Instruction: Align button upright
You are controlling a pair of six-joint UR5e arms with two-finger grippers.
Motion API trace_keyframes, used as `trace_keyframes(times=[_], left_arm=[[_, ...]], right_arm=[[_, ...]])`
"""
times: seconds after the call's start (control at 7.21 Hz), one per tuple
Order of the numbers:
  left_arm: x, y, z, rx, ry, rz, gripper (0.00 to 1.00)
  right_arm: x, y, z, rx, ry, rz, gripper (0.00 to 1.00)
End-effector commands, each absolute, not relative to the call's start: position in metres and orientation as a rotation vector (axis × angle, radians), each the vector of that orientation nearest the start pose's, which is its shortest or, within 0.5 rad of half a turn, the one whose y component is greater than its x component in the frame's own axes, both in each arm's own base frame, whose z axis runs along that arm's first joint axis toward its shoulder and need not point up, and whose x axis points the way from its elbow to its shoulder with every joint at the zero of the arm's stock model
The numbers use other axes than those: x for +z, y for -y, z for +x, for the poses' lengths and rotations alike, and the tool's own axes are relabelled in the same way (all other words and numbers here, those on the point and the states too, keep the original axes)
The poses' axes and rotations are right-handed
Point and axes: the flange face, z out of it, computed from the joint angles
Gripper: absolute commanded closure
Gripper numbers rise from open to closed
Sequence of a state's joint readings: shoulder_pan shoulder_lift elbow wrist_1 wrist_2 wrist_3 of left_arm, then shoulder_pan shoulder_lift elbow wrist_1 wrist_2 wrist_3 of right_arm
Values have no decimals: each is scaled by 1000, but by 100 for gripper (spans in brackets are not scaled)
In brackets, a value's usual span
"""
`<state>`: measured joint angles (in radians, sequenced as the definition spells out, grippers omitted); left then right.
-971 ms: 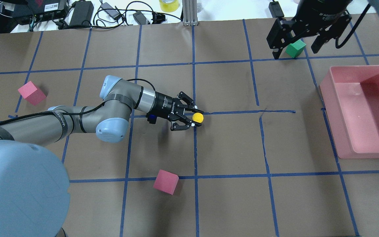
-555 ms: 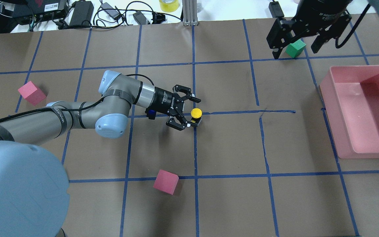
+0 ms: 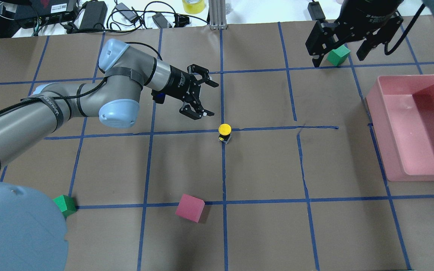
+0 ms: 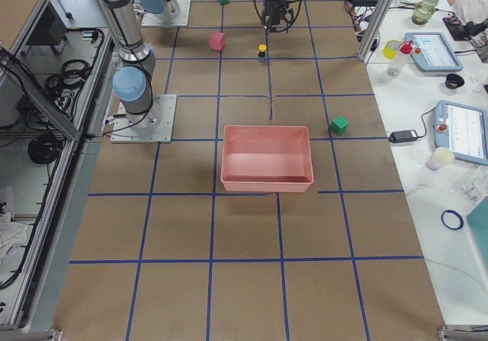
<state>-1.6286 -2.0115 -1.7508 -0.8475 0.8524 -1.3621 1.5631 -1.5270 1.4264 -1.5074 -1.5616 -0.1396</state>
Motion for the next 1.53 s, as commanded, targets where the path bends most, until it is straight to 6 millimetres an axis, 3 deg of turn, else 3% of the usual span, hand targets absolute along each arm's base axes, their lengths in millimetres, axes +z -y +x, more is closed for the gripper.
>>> trace_keyframes(times=[0.0,0.14,0.42,0.69,0.83,1.11,1.39], left_arm=[[294,610,-197,-263,2330,1264,0],[316,613,-151,-220,2453,1149,0],[348,604,-92,-99,2685,897,0],[377,587,-79,-77,2846,586,0],[396,581,-52,-60,3049,425,0],[436,573,-40,-79,3201,357,0],[454,561,-40,-50,3207,366,0]], right_arm=[[530,513,130,-59,-3128,-207,0],[529,514,131,-57,-3125,-207,0],[529,514,130,-56,-3128,-207,0],[527,514,133,-50,-3117,-194,0],[526,515,138,-45,-3109,-177,0],[518,517,139,-21,-3108,-141,0],[514,520,142,-22,-3113,-92,0]])
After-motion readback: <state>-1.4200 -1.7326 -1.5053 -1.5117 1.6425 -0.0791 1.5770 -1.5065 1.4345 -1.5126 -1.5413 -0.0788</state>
